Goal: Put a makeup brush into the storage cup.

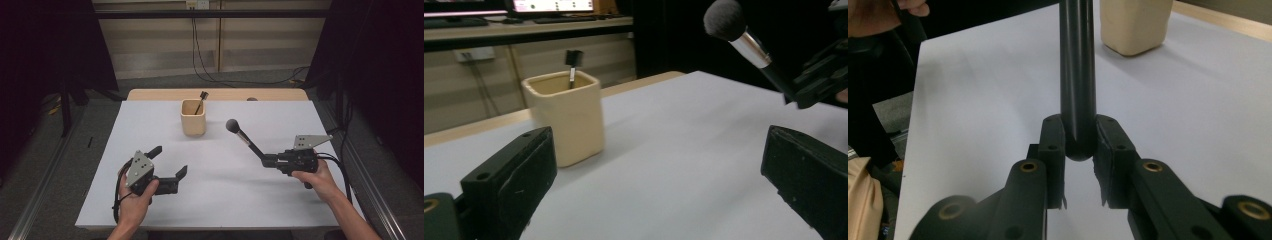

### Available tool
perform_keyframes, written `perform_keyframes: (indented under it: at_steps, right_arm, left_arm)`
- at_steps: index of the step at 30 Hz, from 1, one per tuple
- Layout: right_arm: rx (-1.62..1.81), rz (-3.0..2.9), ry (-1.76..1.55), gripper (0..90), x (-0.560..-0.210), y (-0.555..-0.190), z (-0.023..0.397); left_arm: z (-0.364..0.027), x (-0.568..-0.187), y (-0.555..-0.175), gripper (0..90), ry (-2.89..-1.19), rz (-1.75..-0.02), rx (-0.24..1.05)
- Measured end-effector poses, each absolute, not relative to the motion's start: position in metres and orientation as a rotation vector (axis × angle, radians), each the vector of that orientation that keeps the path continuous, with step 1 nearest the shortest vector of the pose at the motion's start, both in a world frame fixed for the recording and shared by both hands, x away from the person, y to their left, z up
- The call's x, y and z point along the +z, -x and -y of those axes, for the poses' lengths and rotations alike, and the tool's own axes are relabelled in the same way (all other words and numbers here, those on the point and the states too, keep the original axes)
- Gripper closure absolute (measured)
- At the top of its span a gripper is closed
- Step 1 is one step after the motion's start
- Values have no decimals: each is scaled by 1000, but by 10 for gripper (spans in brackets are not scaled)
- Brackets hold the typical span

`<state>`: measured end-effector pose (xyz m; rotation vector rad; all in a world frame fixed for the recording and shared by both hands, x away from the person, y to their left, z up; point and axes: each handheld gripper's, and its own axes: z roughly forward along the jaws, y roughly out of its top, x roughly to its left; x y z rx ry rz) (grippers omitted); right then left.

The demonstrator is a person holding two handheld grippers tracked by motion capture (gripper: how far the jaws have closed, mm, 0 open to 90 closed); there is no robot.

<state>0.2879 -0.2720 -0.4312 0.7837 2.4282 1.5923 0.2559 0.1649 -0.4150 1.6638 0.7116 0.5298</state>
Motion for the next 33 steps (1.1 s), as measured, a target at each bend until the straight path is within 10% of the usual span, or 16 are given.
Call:
perform_keyframes:
  at_steps: [33]
  right_arm:
    - [1699,-2370,-684,766,-423,-283,266]
  left_arm:
    - [-37,-399,-294,86,-1669,-611,342]
